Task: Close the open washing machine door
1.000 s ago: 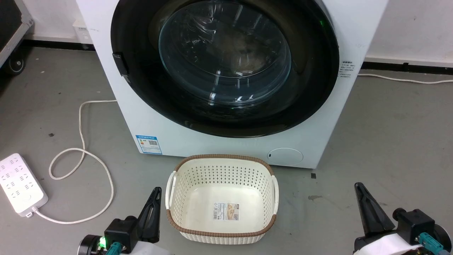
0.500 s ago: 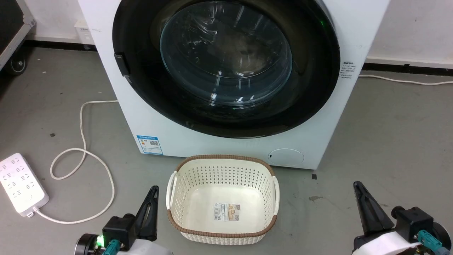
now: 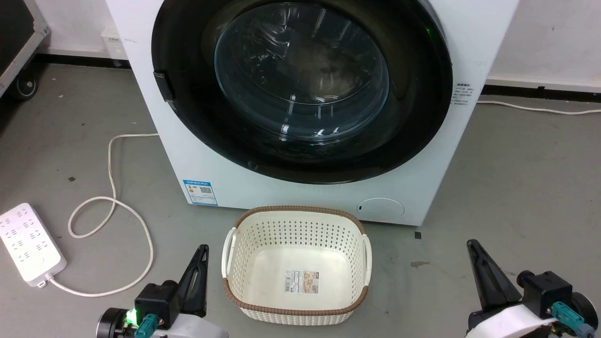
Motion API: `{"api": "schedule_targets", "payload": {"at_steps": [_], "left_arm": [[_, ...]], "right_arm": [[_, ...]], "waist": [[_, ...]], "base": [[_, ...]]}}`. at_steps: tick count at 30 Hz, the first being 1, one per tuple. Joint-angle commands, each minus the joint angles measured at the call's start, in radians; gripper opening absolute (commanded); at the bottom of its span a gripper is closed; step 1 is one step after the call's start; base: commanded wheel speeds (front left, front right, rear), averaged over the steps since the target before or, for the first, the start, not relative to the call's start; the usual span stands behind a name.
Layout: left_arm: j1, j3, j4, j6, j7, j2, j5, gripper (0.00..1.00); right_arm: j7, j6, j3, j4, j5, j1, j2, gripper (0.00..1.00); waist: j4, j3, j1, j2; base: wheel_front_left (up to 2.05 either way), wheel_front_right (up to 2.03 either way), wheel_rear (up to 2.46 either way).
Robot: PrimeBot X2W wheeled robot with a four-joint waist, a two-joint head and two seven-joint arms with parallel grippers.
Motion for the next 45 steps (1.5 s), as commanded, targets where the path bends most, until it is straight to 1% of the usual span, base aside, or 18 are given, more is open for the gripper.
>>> {"api": "schedule_targets", "payload": {"at_steps": [1, 45], "left_arm": [[-0.003, 0.005, -0.006, 0.005, 0.005, -0.004, 0.009, 0.0], [-0.007, 0.041, -0.059, 0.025, 0.094, -0.012, 0.048, 0.0]], "right_arm": [[0.004, 0.0, 0.001, -0.01, -0.009, 0.0, 0.004, 0.0], [0.09, -0.001, 0.014, -0.071, -0.03, 0.0, 0.009, 0.0]], "waist": [[0.0, 0.0, 0.0, -0.0001], [0.012, -0.009, 0.0, -0.0001]], "base": [[0.0, 0.0, 0.0], [0.0, 0.0, 0.0]]}}
